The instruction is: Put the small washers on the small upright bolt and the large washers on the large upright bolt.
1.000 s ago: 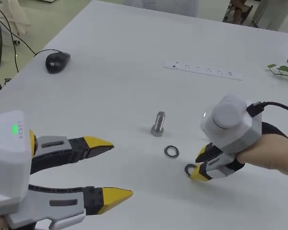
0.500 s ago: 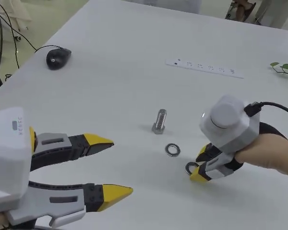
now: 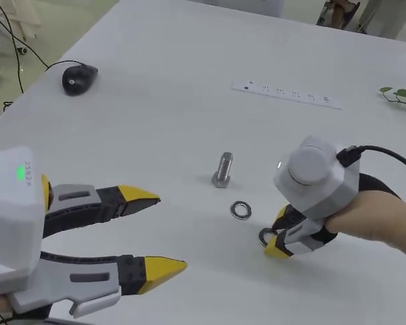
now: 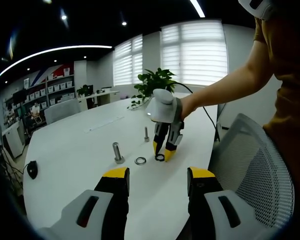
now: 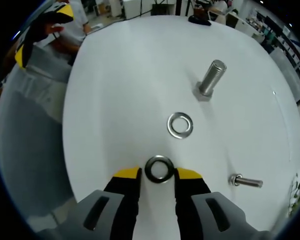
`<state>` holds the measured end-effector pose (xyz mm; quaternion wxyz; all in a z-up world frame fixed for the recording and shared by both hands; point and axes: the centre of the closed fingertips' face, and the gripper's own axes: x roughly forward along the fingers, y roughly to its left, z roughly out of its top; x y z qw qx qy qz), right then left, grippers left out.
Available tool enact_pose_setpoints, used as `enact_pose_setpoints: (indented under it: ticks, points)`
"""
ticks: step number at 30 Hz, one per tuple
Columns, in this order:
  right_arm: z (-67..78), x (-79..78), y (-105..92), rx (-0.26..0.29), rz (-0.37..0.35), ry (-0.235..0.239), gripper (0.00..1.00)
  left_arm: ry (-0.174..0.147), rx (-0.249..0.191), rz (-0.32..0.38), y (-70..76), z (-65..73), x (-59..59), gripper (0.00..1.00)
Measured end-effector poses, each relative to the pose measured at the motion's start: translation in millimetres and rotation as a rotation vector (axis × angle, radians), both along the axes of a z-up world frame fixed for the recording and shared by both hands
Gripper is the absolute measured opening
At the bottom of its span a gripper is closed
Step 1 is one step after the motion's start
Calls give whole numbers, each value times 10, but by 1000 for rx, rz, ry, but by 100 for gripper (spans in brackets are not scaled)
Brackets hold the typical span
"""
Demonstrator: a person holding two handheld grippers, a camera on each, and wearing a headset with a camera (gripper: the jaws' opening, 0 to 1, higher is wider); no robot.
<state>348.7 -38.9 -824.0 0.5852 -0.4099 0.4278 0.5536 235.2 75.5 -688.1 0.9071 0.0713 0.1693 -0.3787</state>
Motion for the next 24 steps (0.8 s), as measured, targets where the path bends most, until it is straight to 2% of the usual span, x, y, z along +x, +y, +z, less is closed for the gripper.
enact_pose_setpoints:
  ticks: [10, 24]
  points:
    - [-2, 5, 17, 0, -13, -3, 25, 0, 2, 5, 9, -9, -22, 45]
    - [10, 21, 31, -11, 24, -16, 22, 2, 3, 6, 6, -14, -37, 45]
